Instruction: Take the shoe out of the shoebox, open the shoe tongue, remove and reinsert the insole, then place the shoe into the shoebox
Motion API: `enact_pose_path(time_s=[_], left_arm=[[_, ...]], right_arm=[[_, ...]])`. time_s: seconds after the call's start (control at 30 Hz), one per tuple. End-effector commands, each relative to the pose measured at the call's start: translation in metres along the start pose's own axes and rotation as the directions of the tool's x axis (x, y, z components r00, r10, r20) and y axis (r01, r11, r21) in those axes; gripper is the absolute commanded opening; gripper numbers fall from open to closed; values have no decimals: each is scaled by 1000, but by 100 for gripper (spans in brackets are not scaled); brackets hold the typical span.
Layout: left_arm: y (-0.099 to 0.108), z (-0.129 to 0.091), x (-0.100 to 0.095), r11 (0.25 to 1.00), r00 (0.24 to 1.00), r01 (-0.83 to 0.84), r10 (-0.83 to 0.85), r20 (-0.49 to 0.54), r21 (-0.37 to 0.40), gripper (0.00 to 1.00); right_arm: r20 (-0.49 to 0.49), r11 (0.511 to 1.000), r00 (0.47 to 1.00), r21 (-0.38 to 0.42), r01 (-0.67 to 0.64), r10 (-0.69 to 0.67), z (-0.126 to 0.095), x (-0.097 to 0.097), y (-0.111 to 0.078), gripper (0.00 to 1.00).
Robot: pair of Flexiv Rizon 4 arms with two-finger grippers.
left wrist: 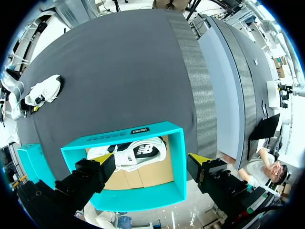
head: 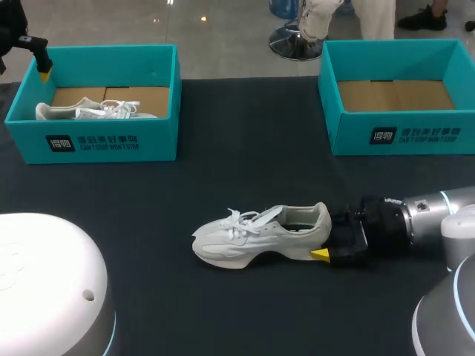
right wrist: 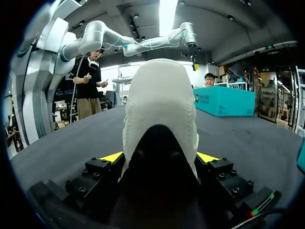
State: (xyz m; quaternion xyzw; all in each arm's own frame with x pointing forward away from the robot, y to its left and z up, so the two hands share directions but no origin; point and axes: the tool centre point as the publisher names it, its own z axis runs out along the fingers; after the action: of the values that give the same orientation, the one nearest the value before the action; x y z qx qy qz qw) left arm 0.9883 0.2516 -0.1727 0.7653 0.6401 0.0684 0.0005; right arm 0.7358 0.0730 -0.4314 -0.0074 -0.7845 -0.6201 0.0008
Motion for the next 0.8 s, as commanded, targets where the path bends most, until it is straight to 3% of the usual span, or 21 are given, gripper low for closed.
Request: enact_pose_path(time_s=[0.03, 0.67, 0.8], left_arm=[[-1, 0, 0, 1000, 1000, 0, 0, -2, -2, 100], [-1, 0, 0, 1000, 1000, 0, 0, -2, -2, 100], [-22, -7, -32, 1000, 1000, 19, -19, 7, 8, 100]], right_arm=[[13, 1000, 1000, -7, -9, 9, 5, -1, -4, 0], [9, 1000, 1000, -21, -9, 9, 5, -1, -4, 0], [9, 1000, 1000, -21, -9, 9, 5, -1, -4, 0]])
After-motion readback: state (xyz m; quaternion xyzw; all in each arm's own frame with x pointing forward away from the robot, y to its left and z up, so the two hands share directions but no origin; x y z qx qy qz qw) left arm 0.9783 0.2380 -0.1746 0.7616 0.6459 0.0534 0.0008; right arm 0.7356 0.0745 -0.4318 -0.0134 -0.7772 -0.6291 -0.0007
